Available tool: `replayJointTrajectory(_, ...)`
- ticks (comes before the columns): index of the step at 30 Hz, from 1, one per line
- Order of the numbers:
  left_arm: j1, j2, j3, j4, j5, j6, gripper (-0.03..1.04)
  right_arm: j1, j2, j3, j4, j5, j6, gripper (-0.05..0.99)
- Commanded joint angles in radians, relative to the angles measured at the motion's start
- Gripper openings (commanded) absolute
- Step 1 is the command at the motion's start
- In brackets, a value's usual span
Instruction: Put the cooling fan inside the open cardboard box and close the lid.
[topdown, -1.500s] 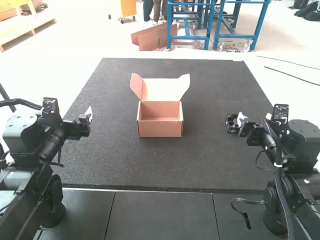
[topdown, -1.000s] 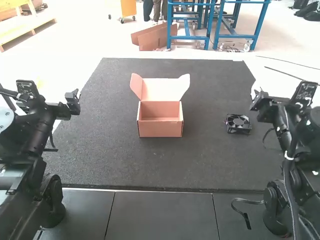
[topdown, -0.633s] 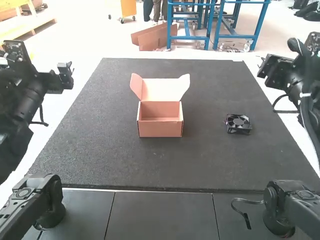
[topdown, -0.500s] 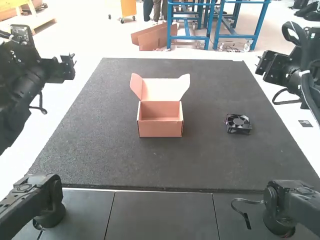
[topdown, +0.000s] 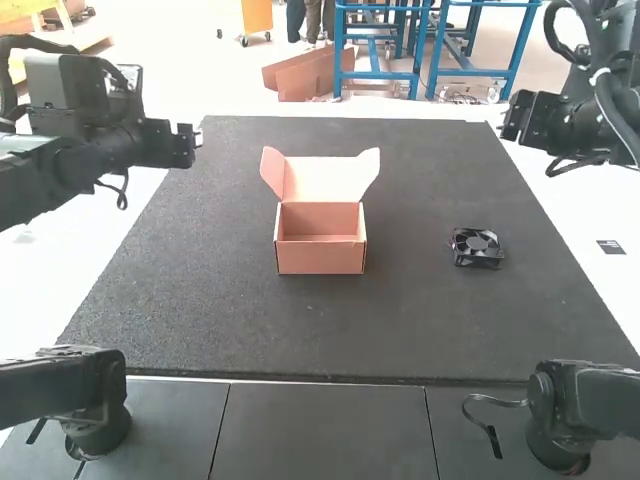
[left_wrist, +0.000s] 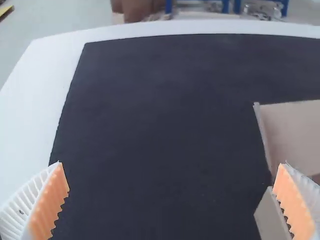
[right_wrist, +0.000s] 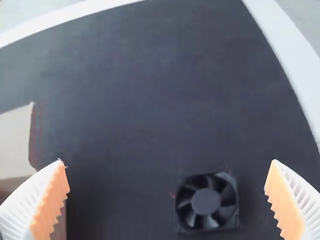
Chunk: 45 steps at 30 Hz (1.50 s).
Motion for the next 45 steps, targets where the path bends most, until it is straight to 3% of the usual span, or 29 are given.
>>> replayJointTrajectory(1, -0.074, 0.001, 0.044, -0.023, 0.012, -0.006, 0.97, -0.040, 0.085, 0.066, -0.031, -0.022, -0.068, 0.90)
replayJointTrajectory(8, -0.309, 0.033, 0.127, -0.150, 0.004, -0.055, 0.97, -0.116, 0.294, 0.153, -0.120, -0.056, -0.159, 0.90)
replayJointTrajectory(13, -0.402, 0.042, 0.139, -0.182, -0.023, -0.093, 0.97, -0.147, 0.415, 0.205, -0.205, -0.056, -0.229, 0.90)
replayJointTrajectory(21, -0.401, 0.077, 0.141, -0.254, -0.042, -0.083, 0.97, -0.198, 0.558, 0.224, -0.238, -0.048, -0.286, 0.90)
replayJointTrajectory(26, -0.401, 0.108, 0.150, -0.323, -0.043, -0.026, 0.97, -0.202, 0.622, 0.224, -0.232, -0.045, -0.286, 0.90)
replayJointTrajectory(30, -0.402, 0.113, 0.159, -0.355, -0.046, -0.006, 0.97, -0.202, 0.677, 0.215, -0.211, -0.045, -0.288, 0.90)
replayJointTrajectory(45, -0.399, 0.111, 0.190, -0.374, -0.051, 0.000, 0.97, -0.222, 0.884, 0.264, -0.082, -0.005, -0.282, 0.90)
